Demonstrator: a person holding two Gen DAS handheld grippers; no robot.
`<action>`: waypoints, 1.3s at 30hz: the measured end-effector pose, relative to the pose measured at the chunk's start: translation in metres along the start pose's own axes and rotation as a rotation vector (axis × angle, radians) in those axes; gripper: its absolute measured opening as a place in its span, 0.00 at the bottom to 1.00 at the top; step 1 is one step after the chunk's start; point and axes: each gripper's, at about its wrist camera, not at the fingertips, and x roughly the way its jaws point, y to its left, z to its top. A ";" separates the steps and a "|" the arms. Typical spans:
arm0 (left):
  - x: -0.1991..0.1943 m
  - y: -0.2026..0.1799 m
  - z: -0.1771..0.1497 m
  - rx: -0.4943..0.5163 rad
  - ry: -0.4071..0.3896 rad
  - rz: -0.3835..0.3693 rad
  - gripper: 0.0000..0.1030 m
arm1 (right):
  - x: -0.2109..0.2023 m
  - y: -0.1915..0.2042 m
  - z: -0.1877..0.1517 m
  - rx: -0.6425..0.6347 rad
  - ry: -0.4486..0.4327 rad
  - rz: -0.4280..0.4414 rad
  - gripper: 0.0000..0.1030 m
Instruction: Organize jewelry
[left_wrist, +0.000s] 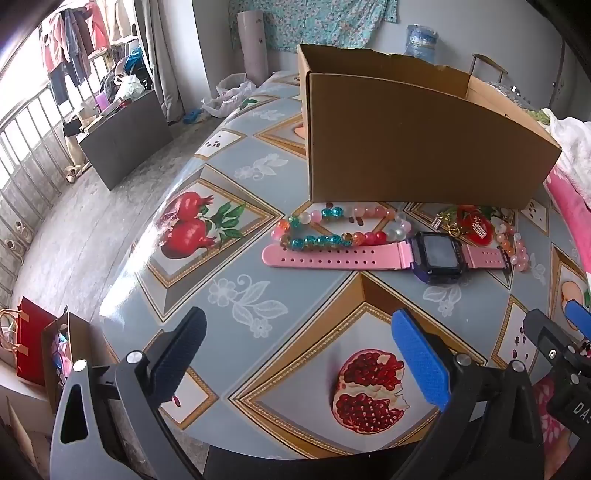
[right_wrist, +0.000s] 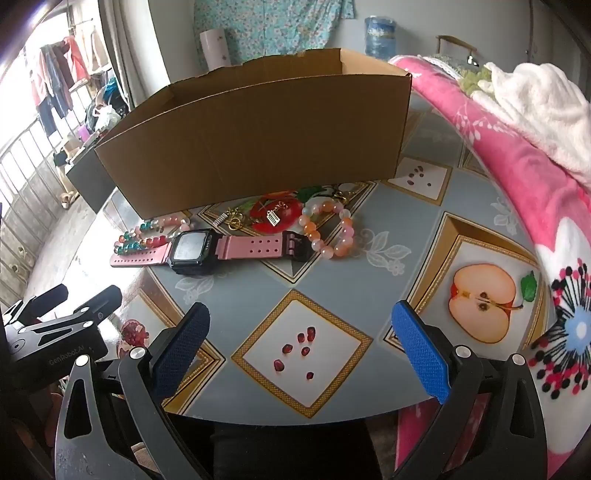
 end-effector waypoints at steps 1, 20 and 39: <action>0.000 0.000 -0.003 0.000 0.000 -0.001 0.96 | 0.001 0.000 -0.001 -0.001 -0.002 -0.001 0.92; 0.004 0.000 -0.004 0.005 0.013 -0.003 0.96 | 0.000 -0.003 -0.002 0.002 0.001 -0.005 0.92; 0.003 0.001 -0.006 0.003 0.018 -0.002 0.96 | 0.001 -0.003 0.002 0.001 0.000 -0.010 0.92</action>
